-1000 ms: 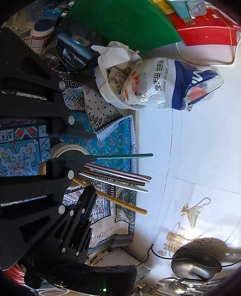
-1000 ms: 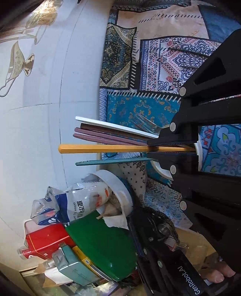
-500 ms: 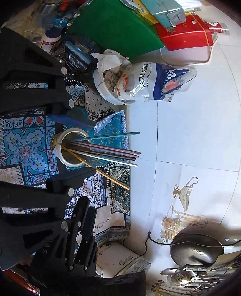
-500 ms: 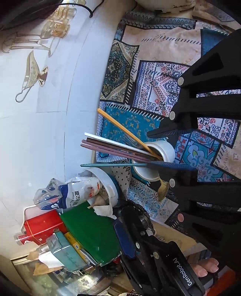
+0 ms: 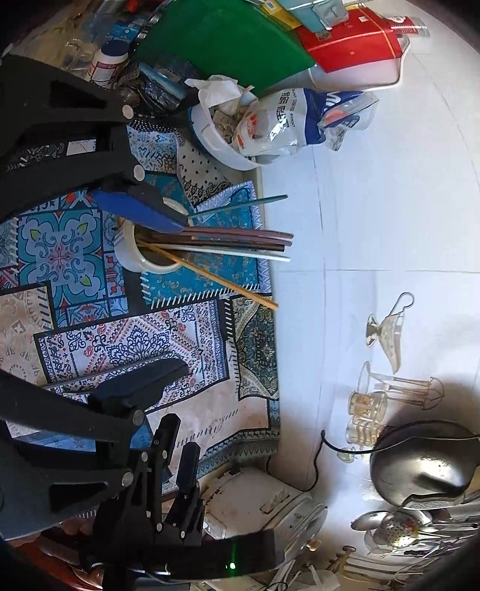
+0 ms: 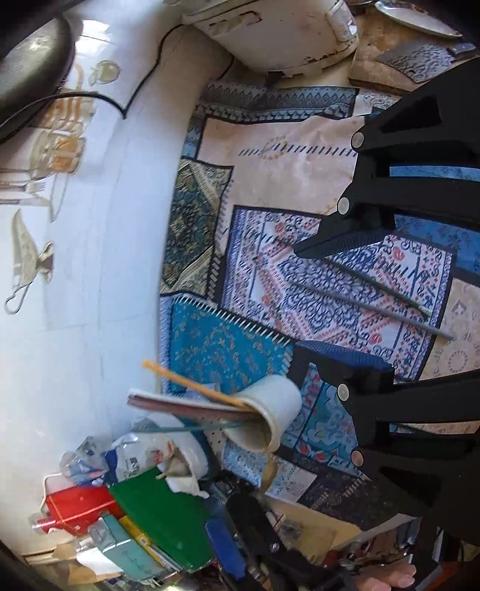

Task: Organize utensils
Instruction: 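Move both tools back to the last two dark chopsticks on the mat, then grasp a dark chopstick with the right tool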

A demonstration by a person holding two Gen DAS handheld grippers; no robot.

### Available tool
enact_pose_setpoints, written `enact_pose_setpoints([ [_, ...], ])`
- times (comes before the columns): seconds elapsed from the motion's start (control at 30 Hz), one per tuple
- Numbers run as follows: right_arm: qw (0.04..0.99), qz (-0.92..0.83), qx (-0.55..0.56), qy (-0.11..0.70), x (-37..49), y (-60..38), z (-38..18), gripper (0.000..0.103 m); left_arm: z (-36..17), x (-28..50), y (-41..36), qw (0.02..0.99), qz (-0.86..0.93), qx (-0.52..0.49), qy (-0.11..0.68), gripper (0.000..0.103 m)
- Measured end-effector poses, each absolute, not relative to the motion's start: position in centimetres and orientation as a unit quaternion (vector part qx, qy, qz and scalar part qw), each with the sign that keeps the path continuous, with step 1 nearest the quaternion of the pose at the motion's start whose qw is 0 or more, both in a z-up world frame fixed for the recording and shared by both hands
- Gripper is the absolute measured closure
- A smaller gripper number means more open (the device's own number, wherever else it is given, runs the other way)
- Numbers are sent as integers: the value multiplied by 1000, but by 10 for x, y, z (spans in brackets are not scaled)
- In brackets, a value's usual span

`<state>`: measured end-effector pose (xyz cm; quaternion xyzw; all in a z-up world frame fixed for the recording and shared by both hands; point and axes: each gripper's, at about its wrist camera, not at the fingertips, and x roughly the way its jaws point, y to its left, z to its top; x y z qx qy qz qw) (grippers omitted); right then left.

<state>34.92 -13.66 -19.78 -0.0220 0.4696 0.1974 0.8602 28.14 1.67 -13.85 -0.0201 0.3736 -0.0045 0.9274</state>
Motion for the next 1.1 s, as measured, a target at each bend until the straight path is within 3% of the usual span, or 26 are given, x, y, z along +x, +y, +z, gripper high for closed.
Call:
enact_pose_setpoints([
  [0.2, 814, 198, -24, 546, 367, -158, -272, 60, -182, 296, -8, 900, -11, -15, 436, 34],
  [0.5, 770, 229, -18, 595, 370, -143, -325, 61, -244, 303, -26, 862, 2, -17, 506, 34],
  [0.83, 775, 231, -64, 585, 369, -130, -337, 94, -270, 300, -26, 845, 21, -34, 534, 34],
  [1.1, 775, 212, -49, 594, 391, -171, -338, 97, -278, 308, -37, 841, 10, -37, 539, 34],
])
